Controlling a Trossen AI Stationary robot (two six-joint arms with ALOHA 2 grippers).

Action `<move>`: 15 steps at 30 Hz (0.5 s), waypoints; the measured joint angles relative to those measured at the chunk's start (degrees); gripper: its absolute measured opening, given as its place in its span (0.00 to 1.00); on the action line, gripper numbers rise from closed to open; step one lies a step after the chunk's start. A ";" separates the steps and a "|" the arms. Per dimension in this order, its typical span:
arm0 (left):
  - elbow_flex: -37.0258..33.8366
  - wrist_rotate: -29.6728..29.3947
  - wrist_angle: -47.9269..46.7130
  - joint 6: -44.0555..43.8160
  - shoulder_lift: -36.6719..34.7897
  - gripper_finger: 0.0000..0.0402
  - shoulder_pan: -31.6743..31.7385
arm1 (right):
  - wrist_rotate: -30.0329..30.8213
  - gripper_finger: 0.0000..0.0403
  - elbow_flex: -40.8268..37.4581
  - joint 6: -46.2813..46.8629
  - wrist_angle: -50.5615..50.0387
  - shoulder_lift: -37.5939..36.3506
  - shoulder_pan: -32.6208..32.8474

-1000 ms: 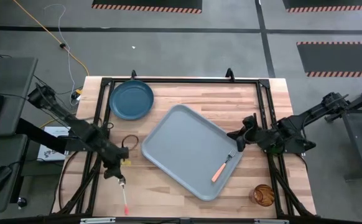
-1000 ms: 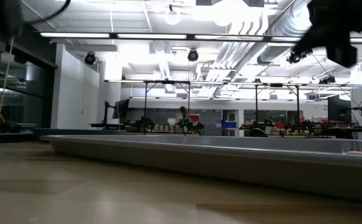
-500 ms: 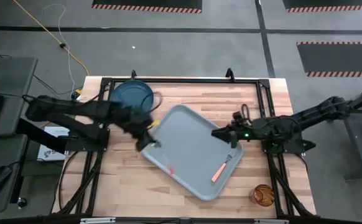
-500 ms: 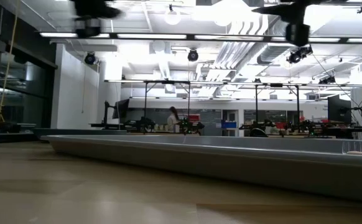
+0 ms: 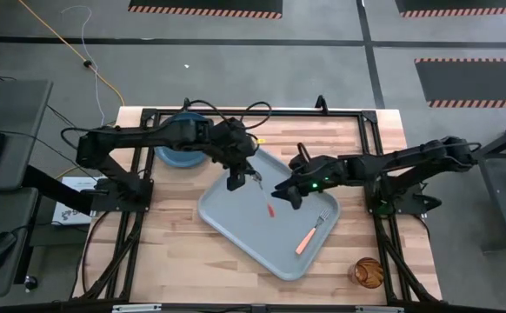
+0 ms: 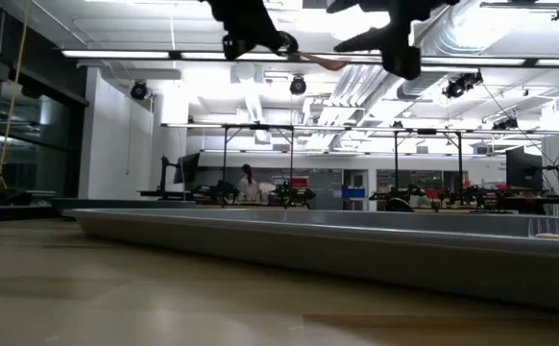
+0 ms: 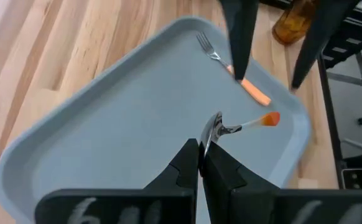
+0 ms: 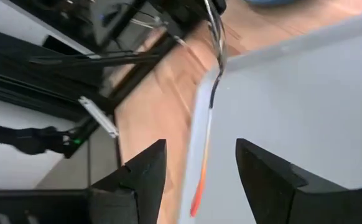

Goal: Pick and place plate/cup/fork/spoon on tray
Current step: Put the orange spoon on the gray serving tray to the left of the light orange fork

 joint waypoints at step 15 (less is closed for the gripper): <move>0.35 -1.33 1.61 0.03 0.72 0.00 -0.05 | -1.37 0.35 0.93 0.14 5.09 6.50 -1.77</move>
